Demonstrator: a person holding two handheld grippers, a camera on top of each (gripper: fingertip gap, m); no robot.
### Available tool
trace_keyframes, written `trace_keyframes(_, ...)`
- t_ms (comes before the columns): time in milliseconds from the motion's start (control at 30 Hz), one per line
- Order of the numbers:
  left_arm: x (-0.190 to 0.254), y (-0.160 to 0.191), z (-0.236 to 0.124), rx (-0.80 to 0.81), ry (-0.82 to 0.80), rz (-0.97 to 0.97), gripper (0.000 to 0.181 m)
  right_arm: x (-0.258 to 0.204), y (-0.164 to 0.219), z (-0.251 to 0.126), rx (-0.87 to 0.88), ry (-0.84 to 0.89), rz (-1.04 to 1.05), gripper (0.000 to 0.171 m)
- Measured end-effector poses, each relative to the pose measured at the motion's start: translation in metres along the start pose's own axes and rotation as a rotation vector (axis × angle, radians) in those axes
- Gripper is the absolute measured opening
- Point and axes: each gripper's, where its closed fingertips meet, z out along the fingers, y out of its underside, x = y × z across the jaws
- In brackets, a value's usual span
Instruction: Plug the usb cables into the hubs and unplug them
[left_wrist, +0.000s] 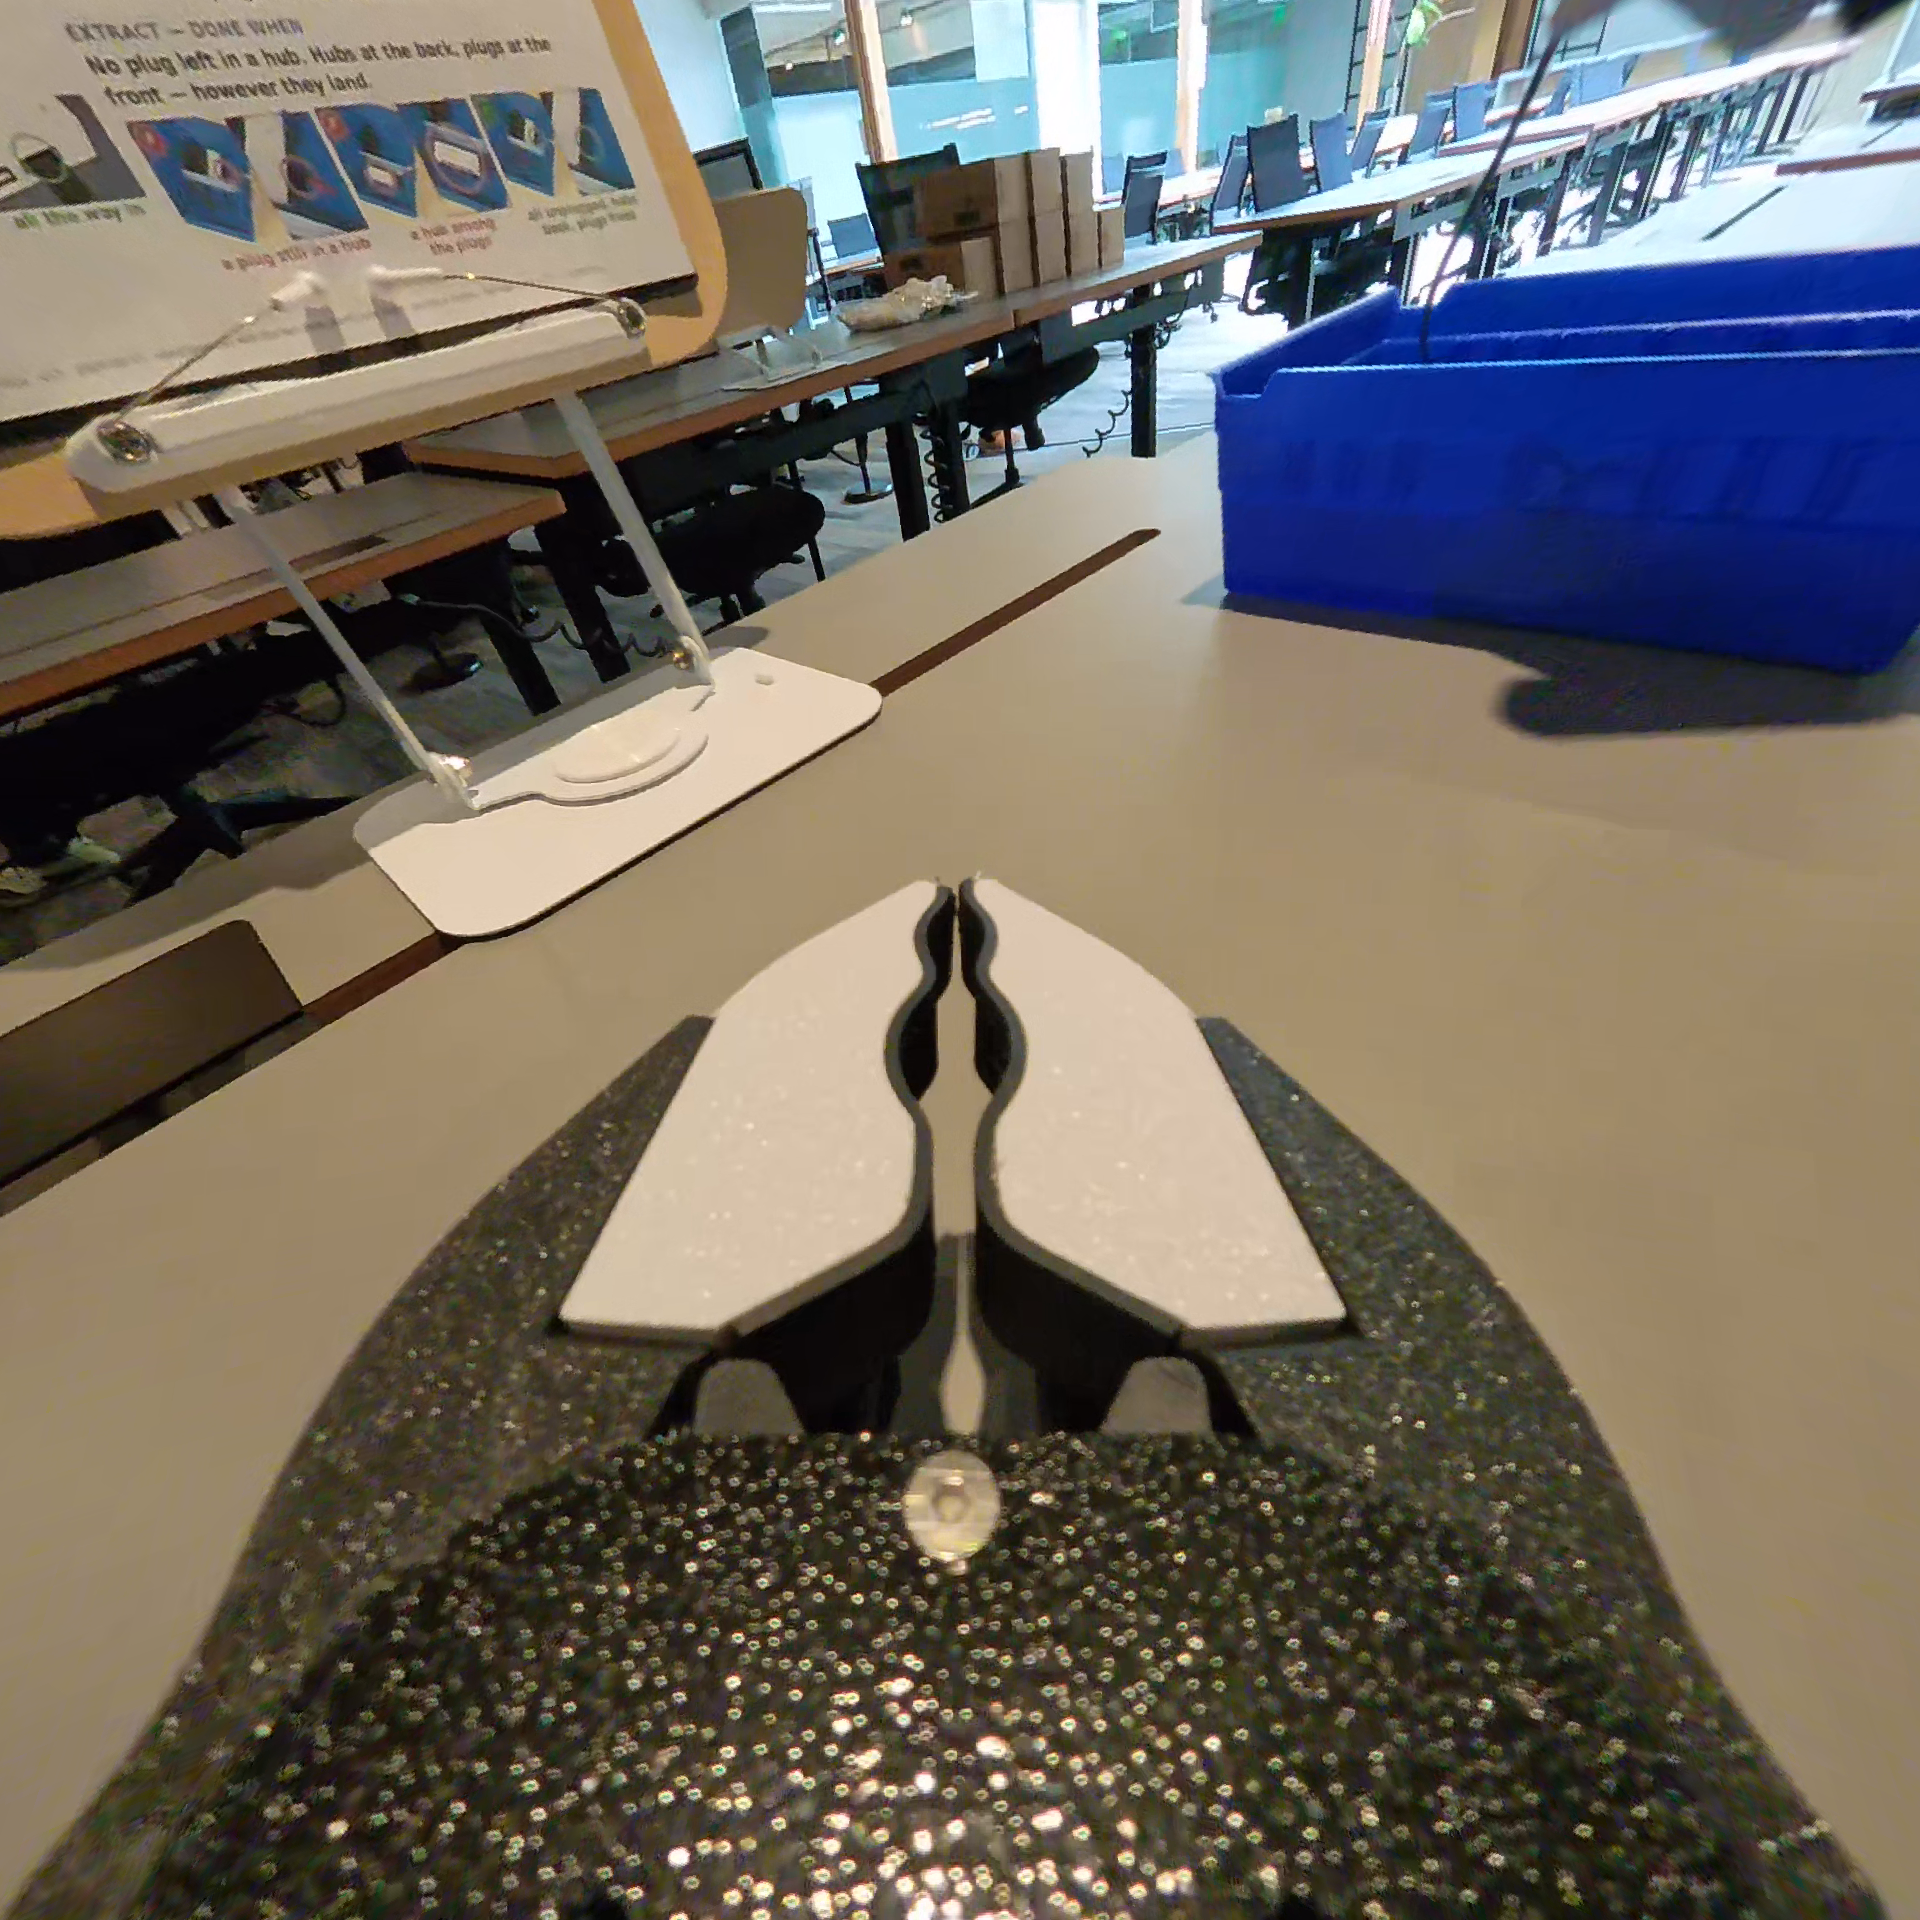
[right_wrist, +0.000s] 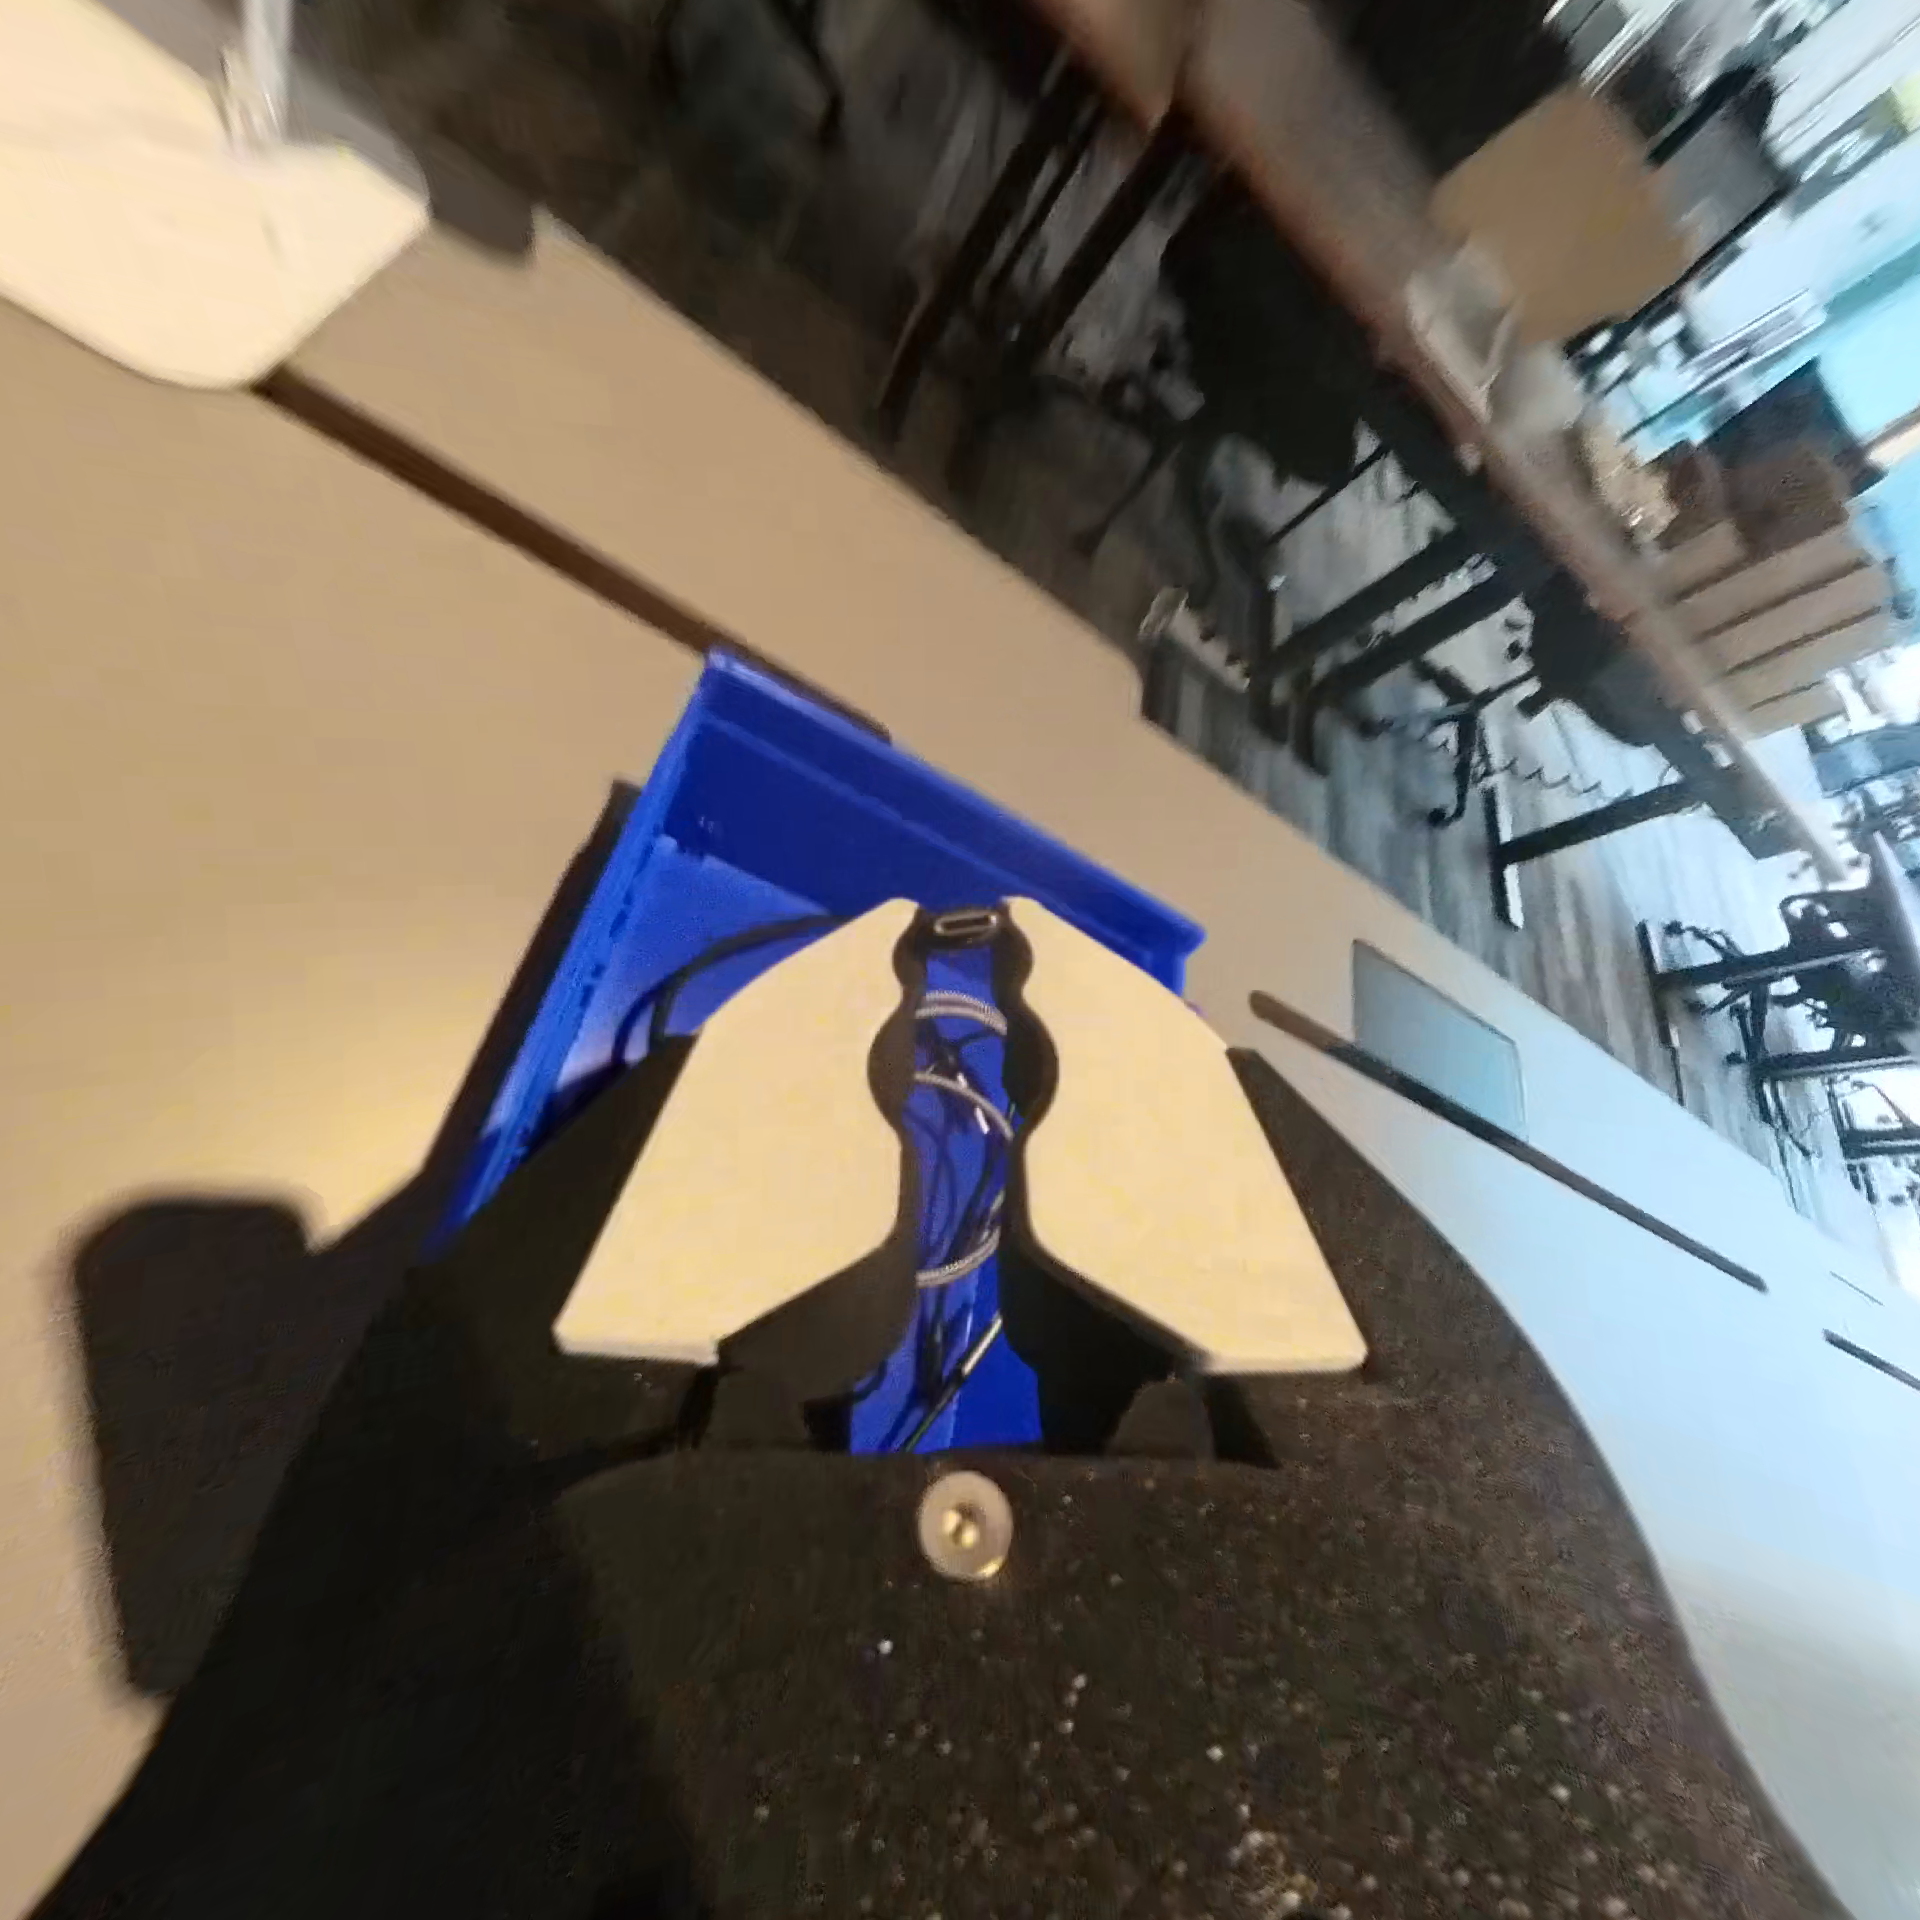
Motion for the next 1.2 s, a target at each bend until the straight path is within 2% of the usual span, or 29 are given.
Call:
trace_keyframes(167, -0.003, 0.001, -0.001, -0.004, -0.002, -0.016, 0.0, -0.014, 0.031, 0.046, -0.109, -0.016, -0.054, 0.011)
trace_keyframes(367, -0.002, 0.002, 0.0, -0.011, 0.002, -0.015, 0.001, -0.018, 0.045, 0.059, -0.181, 0.014, -0.109, 0.015)
trace_keyframes(733, -0.004, 0.003, 0.0, -0.018, -0.002, -0.013, 0.002, -0.026, 0.043, 0.052, -0.214, -0.032, -0.083, 0.081)
trace_keyframes(800, -0.004, 0.003, -0.001, -0.019, -0.003, -0.014, 0.002, -0.032, 0.038, 0.046, -0.194, -0.083, -0.038, 0.09)
trace_keyframes(933, -0.005, 0.004, -0.001, -0.023, -0.007, -0.014, 0.002, -0.037, 0.016, 0.03, -0.084, -0.183, 0.109, 0.09)
trace_keyframes(1067, -0.006, 0.004, -0.001, -0.022, -0.007, -0.013, 0.002, -0.016, 0.011, 0.025, -0.041, -0.109, 0.187, 0.086)
trace_keyframes(1200, -0.007, 0.005, -0.002, -0.026, -0.013, -0.011, 0.002, -0.03, -0.046, -0.012, 0.265, -0.291, 0.318, 0.084)
